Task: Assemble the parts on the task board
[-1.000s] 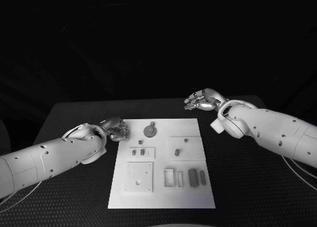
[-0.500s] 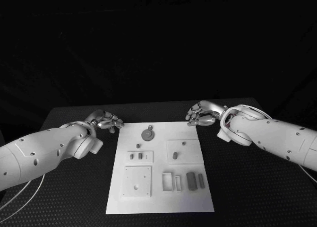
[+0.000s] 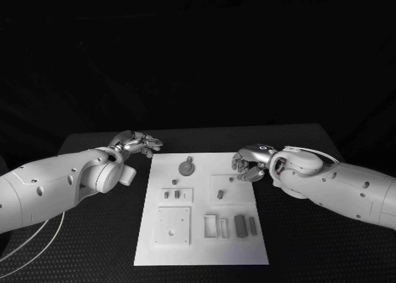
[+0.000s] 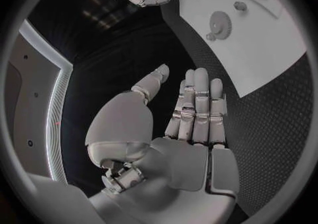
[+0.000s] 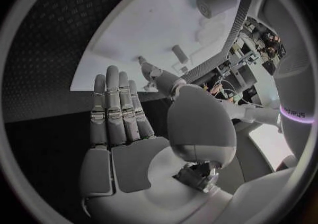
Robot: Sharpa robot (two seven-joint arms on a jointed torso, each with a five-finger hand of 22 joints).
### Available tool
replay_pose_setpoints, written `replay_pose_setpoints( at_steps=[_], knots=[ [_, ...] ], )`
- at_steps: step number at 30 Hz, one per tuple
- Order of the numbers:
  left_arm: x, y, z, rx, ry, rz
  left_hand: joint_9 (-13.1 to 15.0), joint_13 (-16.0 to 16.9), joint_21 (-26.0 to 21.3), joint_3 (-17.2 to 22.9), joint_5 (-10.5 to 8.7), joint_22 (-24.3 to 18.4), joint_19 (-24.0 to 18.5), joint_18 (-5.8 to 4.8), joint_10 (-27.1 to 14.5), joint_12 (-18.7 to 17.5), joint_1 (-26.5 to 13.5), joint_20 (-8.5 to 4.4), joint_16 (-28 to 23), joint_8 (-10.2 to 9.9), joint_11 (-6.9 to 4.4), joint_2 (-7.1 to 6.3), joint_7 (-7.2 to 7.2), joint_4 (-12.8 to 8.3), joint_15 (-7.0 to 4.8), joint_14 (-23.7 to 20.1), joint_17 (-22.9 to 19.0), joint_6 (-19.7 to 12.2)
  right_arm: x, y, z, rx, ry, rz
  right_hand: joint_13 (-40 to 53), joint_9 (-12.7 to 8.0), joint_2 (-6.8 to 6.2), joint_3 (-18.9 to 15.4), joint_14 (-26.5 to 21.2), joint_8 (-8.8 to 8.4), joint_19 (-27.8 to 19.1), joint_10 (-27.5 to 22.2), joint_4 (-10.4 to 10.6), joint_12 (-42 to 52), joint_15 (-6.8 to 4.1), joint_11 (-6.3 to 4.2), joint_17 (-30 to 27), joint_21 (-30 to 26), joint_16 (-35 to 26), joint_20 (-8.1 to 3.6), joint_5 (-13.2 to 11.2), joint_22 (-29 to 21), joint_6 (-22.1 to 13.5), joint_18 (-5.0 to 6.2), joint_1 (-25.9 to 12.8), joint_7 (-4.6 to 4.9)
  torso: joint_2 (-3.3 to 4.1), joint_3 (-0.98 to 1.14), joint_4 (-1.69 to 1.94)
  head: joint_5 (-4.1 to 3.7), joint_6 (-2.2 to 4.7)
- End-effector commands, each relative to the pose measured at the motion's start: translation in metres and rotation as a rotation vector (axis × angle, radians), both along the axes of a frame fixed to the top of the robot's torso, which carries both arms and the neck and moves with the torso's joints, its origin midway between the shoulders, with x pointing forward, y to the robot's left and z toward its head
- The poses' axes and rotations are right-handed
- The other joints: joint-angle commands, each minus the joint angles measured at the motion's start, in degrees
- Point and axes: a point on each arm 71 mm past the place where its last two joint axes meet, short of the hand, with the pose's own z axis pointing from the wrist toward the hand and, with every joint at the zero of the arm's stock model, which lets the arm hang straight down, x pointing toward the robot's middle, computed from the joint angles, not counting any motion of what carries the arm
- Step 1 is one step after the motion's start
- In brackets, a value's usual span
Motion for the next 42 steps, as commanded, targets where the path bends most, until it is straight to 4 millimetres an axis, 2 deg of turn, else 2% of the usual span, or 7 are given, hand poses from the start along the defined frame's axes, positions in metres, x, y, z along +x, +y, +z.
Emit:
replay_pose_setpoints(
  at_steps=[1,11,15,26,31,35,42],
  knots=[
    [0.000,-0.005,0.003,-0.073,-0.007,-0.008,-0.1,-0.1,-0.4,-0.3,0.08,-0.1,-0.3,-0.26,-0.4,-0.1,-0.5,-2.37,-0.3,0.4,-0.06,-0.01,0.08,0.0,0.34,-0.1,-0.1,-0.5,-0.003,0.004,-0.003,-0.099,-0.080,0.014,0.2,0.1,-0.93,0.7,0.9,-0.25,0.7,0.2,0.3,-0.6,-0.06,0.42,0.4,0.4,-0.3,-0.14,-0.7,0.2,0.0,0.75,-0.1,-0.53,-0.24,-0.28,0.13,0.20,-0.21],
    [0.000,-0.006,0.003,-0.084,-0.007,-0.006,-0.1,-0.1,-0.6,-0.3,0.08,-0.1,-0.3,-0.24,-0.6,-0.1,-0.6,-2.26,-0.7,0.5,0.02,0.08,0.36,0.0,0.43,0.0,-0.1,-0.5,-0.009,0.016,-0.013,-0.133,-0.080,0.048,0.4,0.2,-1.49,1.6,1.4,-0.18,1.2,0.5,0.8,-1.3,-0.28,0.40,1.0,0.4,-0.6,-0.33,-1.6,0.4,0.4,0.75,0.2,-0.87,-0.12,-0.37,0.17,0.61,-0.58],
    [-0.001,-0.007,0.003,-0.085,-0.004,-0.008,-0.2,-0.1,-0.6,-0.3,0.09,-0.1,-0.3,-0.23,-0.6,-0.1,-0.6,-2.24,-0.8,0.6,0.05,0.13,0.47,-0.1,0.45,0.1,-0.1,-0.5,-0.009,0.018,-0.015,-0.139,-0.077,0.055,0.5,0.3,-1.52,2.1,1.6,-0.04,1.3,0.6,1.0,-1.5,-0.32,0.37,1.3,0.4,-0.7,-0.36,-1.7,0.4,0.8,0.75,0.4,-0.91,-0.12,-0.27,0.16,0.76,-0.74],
    [-0.001,-0.007,0.003,-0.085,-0.001,-0.008,-0.2,-0.2,-0.7,-0.4,0.10,-0.1,-0.3,-0.21,-0.8,-0.1,-0.6,-2.19,-1.0,0.6,0.11,0.18,0.67,-0.1,0.49,0.1,-0.1,-0.6,-0.011,0.028,-0.026,-0.139,-0.060,0.072,1.0,0.6,-1.03,4.1,2.4,0.41,2.1,1.7,2.0,-1.9,-0.57,0.03,2.1,0.5,-1.0,-0.59,-2.1,0.7,2.3,0.75,0.8,-1.21,-0.12,-0.18,0.18,1.15,-1.16],
    [-0.001,-0.008,0.003,-0.086,0.001,-0.010,-0.2,-0.2,-0.7,-0.4,0.10,-0.1,-0.3,-0.21,-0.8,-0.1,-0.6,-2.19,-1.0,0.6,0.11,0.19,0.69,-0.1,0.49,0.2,-0.1,-0.6,-0.012,0.031,-0.029,-0.141,-0.055,0.079,1.1,0.6,-0.93,4.4,2.4,0.49,2.1,1.8,2.2,-1.9,-0.60,0.00,2.2,0.5,-1.1,-0.61,-2.2,0.7,2.5,0.75,0.8,-1.27,-0.09,-0.13,0.01,1.44,-1.36],
    [-0.001,-0.008,0.003,-0.085,0.001,-0.009,-0.2,-0.2,-0.8,-0.4,0.10,-0.1,-0.2,-0.21,-0.9,-0.1,-0.6,-2.17,-1.1,0.6,0.14,0.21,0.75,-0.1,0.51,0.2,-0.1,-0.6,-0.013,0.034,-0.033,-0.151,-0.052,0.086,1.3,0.8,-0.58,5.3,2.8,0.78,2.5,2.4,2.7,-1.9,-0.73,-0.20,2.6,0.6,-1.0,-0.74,-2.2,0.8,3.2,0.75,0.8,-1.42,-0.09,-0.14,0.13,1.44,-1.50],
    [-0.001,-0.008,0.003,-0.083,0.004,-0.007,-0.3,-0.2,-0.8,-0.4,0.10,-0.1,-0.2,-0.20,-0.9,-0.1,-0.6,-2.16,-1.2,0.7,0.16,0.23,0.80,-0.1,0.52,0.2,-0.1,-0.7,-0.014,0.032,-0.039,-0.185,-0.054,0.092,1.9,1.2,-0.22,6.6,4.0,1.39,3.8,3.8,2.6,-1.6,-1.21,-0.80,3.7,1.2,-0.5,-1.24,-2.3,1.2,4.5,0.75,1.3,-1.85,-0.13,-0.13,0.07,1.41,-1.73]
  ],
)
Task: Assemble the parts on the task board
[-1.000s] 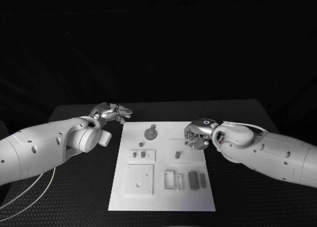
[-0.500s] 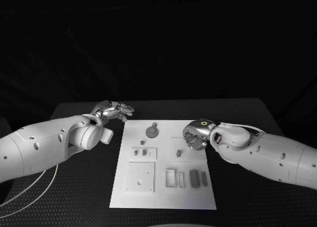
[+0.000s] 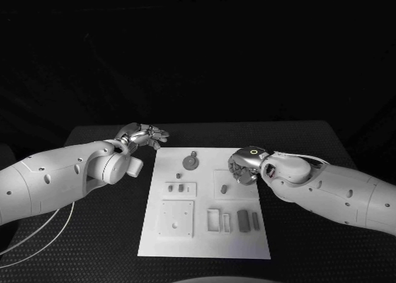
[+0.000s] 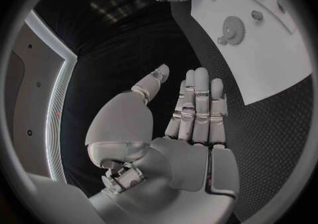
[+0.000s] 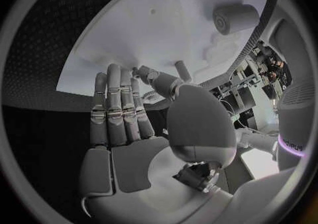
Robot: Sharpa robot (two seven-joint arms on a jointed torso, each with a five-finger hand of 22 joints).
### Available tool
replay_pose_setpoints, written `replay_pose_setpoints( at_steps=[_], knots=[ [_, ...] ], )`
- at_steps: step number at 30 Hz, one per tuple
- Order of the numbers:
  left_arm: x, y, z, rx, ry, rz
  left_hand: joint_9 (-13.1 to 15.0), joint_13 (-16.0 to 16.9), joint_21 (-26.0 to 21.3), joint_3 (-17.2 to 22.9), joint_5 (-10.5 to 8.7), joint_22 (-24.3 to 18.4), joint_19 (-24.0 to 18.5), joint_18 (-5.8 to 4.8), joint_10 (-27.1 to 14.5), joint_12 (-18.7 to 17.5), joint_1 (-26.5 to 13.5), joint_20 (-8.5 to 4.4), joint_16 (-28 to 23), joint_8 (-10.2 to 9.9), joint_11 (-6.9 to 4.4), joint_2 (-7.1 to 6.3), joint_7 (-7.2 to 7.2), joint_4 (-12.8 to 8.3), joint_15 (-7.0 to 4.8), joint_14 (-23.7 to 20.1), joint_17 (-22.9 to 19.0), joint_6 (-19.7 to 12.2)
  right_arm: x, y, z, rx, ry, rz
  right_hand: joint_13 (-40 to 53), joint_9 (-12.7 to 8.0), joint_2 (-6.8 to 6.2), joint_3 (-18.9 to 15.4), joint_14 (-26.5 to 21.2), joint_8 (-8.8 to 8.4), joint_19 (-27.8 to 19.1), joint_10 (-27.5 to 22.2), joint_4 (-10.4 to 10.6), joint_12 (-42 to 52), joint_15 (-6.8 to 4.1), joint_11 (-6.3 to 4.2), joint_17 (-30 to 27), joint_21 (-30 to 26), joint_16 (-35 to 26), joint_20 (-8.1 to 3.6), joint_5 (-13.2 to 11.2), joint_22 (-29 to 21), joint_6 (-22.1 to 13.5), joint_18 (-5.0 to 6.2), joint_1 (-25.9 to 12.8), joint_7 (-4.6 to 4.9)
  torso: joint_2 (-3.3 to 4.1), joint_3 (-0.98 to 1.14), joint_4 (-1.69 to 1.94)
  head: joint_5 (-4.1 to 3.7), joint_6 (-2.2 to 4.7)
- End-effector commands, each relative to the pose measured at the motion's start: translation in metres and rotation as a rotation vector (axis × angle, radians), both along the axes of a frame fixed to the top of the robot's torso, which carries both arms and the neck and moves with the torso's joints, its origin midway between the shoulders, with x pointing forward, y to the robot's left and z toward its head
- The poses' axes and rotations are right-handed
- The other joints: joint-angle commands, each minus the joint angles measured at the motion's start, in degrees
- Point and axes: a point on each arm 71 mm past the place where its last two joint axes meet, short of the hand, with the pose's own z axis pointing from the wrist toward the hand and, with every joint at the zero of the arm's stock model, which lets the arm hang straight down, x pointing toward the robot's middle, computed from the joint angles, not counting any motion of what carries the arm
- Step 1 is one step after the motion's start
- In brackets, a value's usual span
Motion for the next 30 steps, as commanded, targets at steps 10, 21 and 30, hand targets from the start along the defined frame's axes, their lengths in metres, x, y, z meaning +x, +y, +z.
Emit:
replay_pose_setpoints(
  at_steps=[10,21,30],
  knots=[
    [0.000,-0.001,0.001,-0.010,0.001,-0.007,-0.1,-0.1,-0.4,-0.2,0.11,0.0,-0.2,-0.17,-0.4,-0.1,-0.3,-2.16,-0.3,0.3,-0.02,0.01,0.22,-0.1,0.30,0.2,0.0,-0.1,-0.011,0.004,-0.020,-0.097,0.023,0.042,1.3,0.8,0.55,0.8,2.3,1.40,2.5,2.8,-1.2,0.5,-0.84,-1.06,2.3,1.6,1.1,-0.97,-0.3,1.2,2.8,0.76,0.6,-0.94,-0.06,0.02,-0.09,-0.07,-0.51],
    [0.001,-0.001,0.001,-0.009,0.000,-0.006,-0.1,-0.1,-0.4,-0.2,0.13,0.0,-0.2,-0.15,-0.5,-0.1,-0.2,-2.15,-0.3,0.3,-0.01,0.02,0.23,-0.2,0.28,0.4,0.1,-0.1,-0.016,0.008,-0.020,-0.092,-0.034,0.060,3.2,1.4,0.97,2.5,4.3,2.01,5.0,5.5,-3.0,1.0,-1.74,-2.25,4.9,3.2,2.6,-1.94,0.0,2.2,5.8,0.76,2.0,-1.96,-0.03,0.01,-0.07,-0.24,-0.71],
    [0.001,-0.002,0.001,-0.008,-0.002,-0.003,-0.1,-0.1,-0.4,-0.2,0.16,0.0,-0.1,-0.15,-0.5,-0.1,-0.2,-2.15,-0.3,0.3,0.00,0.03,0.23,-0.2,0.28,0.4,0.1,-0.1,-0.017,0.012,-0.017,-0.063,-0.061,0.066,4.1,1.8,0.45,3.7,4.9,1.91,5.8,6.3,-2.9,1.0,-2.09,-2.58,5.7,3.8,3.3,-2.33,0.4,2.6,6.7,0.76,1.8,-2.28,-0.04,0.04,-0.06,-0.15,-0.56]
  ],
)
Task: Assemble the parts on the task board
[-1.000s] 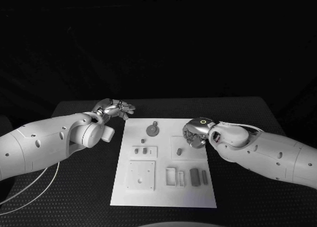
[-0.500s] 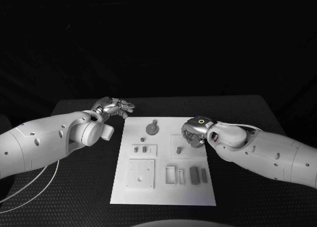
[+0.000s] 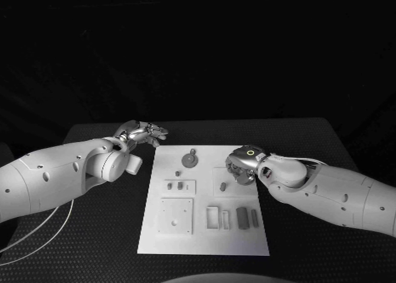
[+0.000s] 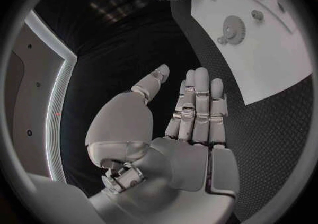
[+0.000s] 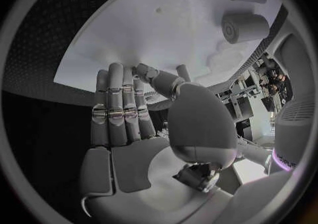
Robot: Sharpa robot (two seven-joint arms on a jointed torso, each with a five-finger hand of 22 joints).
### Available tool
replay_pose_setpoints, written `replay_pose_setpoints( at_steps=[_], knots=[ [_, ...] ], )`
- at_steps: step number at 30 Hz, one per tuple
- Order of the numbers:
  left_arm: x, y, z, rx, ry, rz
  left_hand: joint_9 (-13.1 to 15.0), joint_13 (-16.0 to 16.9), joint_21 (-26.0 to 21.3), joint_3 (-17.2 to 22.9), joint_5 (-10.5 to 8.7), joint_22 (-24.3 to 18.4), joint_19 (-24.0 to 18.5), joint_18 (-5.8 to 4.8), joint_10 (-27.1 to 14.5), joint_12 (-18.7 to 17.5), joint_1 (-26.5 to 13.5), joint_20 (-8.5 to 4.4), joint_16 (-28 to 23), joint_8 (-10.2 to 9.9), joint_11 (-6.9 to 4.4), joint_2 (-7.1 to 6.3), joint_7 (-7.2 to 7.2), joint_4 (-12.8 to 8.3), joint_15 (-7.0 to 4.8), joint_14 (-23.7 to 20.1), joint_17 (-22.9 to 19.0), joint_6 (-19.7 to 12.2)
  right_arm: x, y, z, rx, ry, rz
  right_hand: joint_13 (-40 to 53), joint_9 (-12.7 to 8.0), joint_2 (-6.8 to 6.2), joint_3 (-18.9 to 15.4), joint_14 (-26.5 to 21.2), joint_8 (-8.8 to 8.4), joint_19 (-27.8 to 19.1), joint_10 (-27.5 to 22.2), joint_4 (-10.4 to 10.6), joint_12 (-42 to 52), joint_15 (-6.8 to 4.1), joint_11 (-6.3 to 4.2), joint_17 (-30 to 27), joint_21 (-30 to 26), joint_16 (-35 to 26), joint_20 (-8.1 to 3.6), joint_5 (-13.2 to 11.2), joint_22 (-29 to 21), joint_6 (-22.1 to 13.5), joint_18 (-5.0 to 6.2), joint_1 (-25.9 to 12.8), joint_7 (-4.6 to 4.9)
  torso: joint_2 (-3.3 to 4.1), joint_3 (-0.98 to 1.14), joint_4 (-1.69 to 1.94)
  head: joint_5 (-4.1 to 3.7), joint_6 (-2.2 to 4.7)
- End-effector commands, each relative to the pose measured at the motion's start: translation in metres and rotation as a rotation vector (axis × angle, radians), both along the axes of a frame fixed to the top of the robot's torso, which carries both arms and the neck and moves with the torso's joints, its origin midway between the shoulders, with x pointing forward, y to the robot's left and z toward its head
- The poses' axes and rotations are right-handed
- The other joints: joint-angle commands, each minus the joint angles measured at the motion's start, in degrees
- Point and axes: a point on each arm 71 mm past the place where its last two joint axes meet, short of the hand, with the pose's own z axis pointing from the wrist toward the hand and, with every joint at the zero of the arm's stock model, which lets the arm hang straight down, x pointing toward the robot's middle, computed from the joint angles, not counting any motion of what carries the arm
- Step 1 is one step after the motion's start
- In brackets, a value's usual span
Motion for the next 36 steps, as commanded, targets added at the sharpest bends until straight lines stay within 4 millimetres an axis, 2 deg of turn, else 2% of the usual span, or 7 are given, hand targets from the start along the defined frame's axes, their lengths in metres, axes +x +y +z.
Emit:
replay_pose_setpoints(
  at_steps=[1,8,29,36],
  knots=[
    [0.001,-0.003,0.001,-0.009,-0.004,-0.006,-0.1,-0.1,-0.2,-0.2,0.17,0.0,-0.1,-0.16,-0.5,-0.1,-0.2,-2.15,-0.4,0.3,0.01,0.04,0.23,-0.2,0.08,0.2,0.1,-0.1,-0.008,0.004,-0.011,-0.024,0.031,0.028,0.2,0.1,-0.42,0.5,0.3,0.06,0.6,0.6,0.1,0.3,-0.19,0.04,0.2,0.4,0.4,-0.11,0.1,0.1,0.5,0.78,0.0,-0.05,0.00,0.01,-0.01,0.09,0.18],
    [0.001,-0.002,0.001,-0.008,-0.004,-0.004,-0.1,-0.1,-0.2,-0.3,0.19,0.0,-0.1,-0.16,-0.6,-0.1,-0.3,-2.14,-0.4,0.4,0.02,0.06,0.24,-0.2,0.08,0.2,0.1,-0.1,-0.009,0.001,-0.008,-0.008,0.029,0.020,0.6,0.3,-0.73,1.0,0.5,0.01,0.9,0.9,0.3,0.2,-0.28,-0.08,0.4,0.6,0.5,-0.24,0.0,0.3,0.8,0.78,-0.1,-0.16,-0.03,-0.01,-0.11,0.23,0.33],
    [0.002,0.001,0.001,-0.004,-0.001,0.004,-0.2,-0.1,-0.4,-0.5,-0.06,0.1,-0.1,-0.18,-0.7,-0.1,-0.7,-2.09,-0.6,0.5,0.07,0.05,0.28,0.0,0.12,0.3,0.3,-0.2,0.000,0.003,0.030,0.046,0.029,0.033,0.9,0.5,-0.83,1.2,0.5,-0.10,0.9,1.0,0.5,0.1,-0.28,-0.11,0.6,0.8,0.6,-0.30,-0.1,0.6,0.9,0.78,-0.4,-0.18,0.00,-0.03,-0.06,0.20,0.59],
    [0.002,0.003,0.001,-0.002,-0.002,0.008,-0.2,-0.1,-0.4,-0.5,-0.16,0.1,-0.1,-0.18,-0.8,-0.1,-0.7,-2.09,-0.6,0.5,0.08,0.03,0.28,0.0,0.13,0.3,0.3,-0.2,-0.002,0.006,0.041,0.092,0.052,0.034,0.9,0.5,-0.77,1.2,0.5,-0.13,0.9,1.0,0.5,0.1,-0.28,-0.11,0.6,0.8,0.6,-0.31,0.0,0.6,0.9,0.78,-0.4,-0.17,0.01,-0.02,-0.01,0.41,0.56]
  ],
)
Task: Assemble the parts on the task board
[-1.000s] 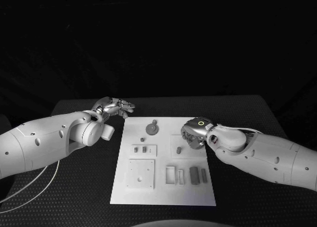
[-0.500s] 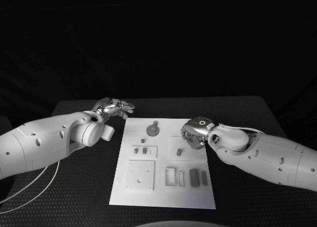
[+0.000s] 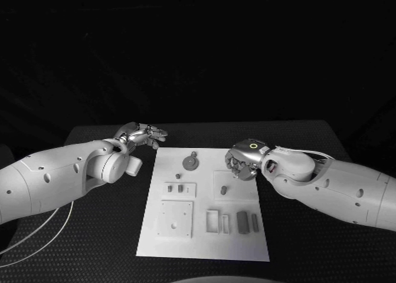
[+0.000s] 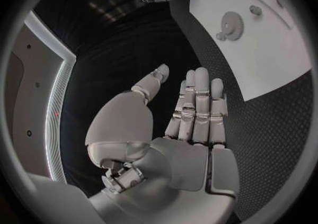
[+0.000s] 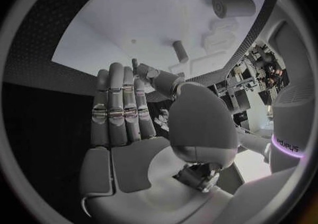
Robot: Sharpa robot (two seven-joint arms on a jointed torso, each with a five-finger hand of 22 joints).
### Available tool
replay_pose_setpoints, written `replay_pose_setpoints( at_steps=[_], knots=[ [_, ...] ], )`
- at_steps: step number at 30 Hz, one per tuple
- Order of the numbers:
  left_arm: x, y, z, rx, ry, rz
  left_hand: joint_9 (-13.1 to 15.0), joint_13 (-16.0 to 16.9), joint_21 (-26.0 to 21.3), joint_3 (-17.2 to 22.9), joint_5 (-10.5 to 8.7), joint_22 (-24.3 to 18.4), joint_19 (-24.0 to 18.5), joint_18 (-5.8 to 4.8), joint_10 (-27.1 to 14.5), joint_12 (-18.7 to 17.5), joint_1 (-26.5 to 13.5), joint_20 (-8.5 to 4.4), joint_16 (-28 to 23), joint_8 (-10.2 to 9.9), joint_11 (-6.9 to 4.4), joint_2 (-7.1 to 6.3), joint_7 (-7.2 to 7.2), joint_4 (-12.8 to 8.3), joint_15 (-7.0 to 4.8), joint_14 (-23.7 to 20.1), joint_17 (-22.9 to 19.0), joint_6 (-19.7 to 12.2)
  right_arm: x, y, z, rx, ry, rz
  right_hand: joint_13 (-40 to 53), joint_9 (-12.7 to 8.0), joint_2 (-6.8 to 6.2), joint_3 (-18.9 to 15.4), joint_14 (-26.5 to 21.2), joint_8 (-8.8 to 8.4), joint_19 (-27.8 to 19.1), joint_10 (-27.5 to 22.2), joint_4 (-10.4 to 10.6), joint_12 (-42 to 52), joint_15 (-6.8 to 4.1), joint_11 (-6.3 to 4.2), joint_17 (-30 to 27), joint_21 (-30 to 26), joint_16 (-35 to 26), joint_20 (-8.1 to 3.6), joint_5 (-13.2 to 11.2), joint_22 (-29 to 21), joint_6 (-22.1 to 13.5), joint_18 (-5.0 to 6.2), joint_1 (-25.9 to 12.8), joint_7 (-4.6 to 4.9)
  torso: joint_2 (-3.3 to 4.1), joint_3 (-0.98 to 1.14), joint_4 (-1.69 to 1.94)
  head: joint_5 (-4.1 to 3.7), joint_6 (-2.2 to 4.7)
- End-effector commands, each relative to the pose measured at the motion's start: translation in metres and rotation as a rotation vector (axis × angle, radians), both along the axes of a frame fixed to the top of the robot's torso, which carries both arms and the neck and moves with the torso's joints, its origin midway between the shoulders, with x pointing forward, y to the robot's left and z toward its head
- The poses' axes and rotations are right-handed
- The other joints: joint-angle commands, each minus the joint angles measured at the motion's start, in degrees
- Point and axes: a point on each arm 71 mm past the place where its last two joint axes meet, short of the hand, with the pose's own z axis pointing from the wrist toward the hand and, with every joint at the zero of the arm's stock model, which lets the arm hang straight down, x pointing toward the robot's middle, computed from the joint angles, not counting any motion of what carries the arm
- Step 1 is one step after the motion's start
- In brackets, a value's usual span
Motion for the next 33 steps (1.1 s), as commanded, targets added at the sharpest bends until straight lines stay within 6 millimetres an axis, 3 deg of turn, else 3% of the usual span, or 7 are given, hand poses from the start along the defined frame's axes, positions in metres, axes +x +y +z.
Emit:
replay_pose_setpoints(
  at_steps=[1,16,23,29,33],
  knots=[
    [0.000,-0.001,0.001,-0.007,-0.004,-0.002,-0.1,-0.1,-0.2,-0.2,-0.17,0.1,-0.1,-0.17,-0.4,-0.1,-0.7,-2.09,-0.2,0.2,0.06,0.03,0.28,0.0,0.13,0.3,0.1,-0.2,-0.004,0.007,0.005,0.040,0.042,0.020,0.1,0.0,-0.51,0.4,0.0,0.08,0.3,0.5,0.1,-0.2,-0.21,0.00,0.1,0.4,0.4,-0.10,0.0,0.1,0.4,0.78,-0.2,-0.08,0.03,0.00,0.05,0.27,-0.04],
    [0.010,0.002,0.007,0.000,-0.027,0.040,-0.1,-0.1,-0.3,-0.2,-0.27,0.1,-0.1,-0.16,-0.4,0.0,-0.8,-2.09,-0.3,0.3,0.05,0.02,0.27,0.0,0.13,0.3,0.1,-0.2,-0.036,0.072,0.019,0.228,0.036,0.181,0.4,0.2,-0.07,0.2,-0.1,-0.11,0.2,0.4,-0.1,-0.5,-0.30,0.04,0.2,0.6,0.3,-0.17,0.4,0.4,0.3,0.78,-0.4,-0.04,-0.08,-0.14,0.15,2.91,-0.34],
    [0.015,-0.002,0.009,-0.002,-0.035,0.046,-0.1,-0.1,-0.3,-0.2,-0.31,0.1,-0.1,-0.15,-0.3,0.0,-0.8,-2.09,-0.3,0.3,0.05,-0.01,0.26,0.0,0.12,0.4,0.1,-0.2,-0.056,0.103,0.002,0.230,0.060,0.256,0.5,0.3,0.04,0.1,-0.1,-0.17,0.2,0.4,-0.2,-0.6,-0.33,0.05,0.3,0.6,0.3,-0.19,0.6,0.4,0.3,0.78,-0.5,-0.03,-0.10,-0.23,0.04,3.98,-0.69],
    [0.017,-0.006,0.011,-0.009,-0.038,0.050,-0.1,-0.1,-0.3,-0.2,-0.33,0.1,-0.1,-0.15,-0.3,0.0,-0.8,-2.09,-0.3,0.4,0.04,-0.01,0.25,0.0,0.12,0.4,0.2,-0.2,-0.070,0.117,-0.011,0.223,0.082,0.295,0.6,0.3,0.10,0.0,-0.1,-0.19,0.2,0.4,-0.3,-0.6,-0.35,0.05,0.3,0.6,0.3,-0.20,0.6,0.5,0.3,0.78,-0.5,-0.03,-0.03,-0.16,0.22,4.71,-1.19],
    [0.018,-0.009,0.011,-0.010,-0.040,0.048,-0.2,-0.1,-0.3,-0.2,-0.34,0.1,-0.1,-0.15,-0.3,0.0,-0.8,-2.08,-0.4,0.4,0.04,-0.01,0.24,0.0,0.12,0.4,0.2,-0.2,-0.077,0.123,-0.020,0.214,0.098,0.312,0.6,0.4,0.17,0.0,-0.1,-0.22,0.2,0.4,-0.3,-0.6,-0.36,0.05,0.3,0.7,0.3,-0.21,0.7,0.5,0.3,0.78,-0.5,-0.03,0.00,-0.15,0.14,5.13,-1.41]
  ],
)
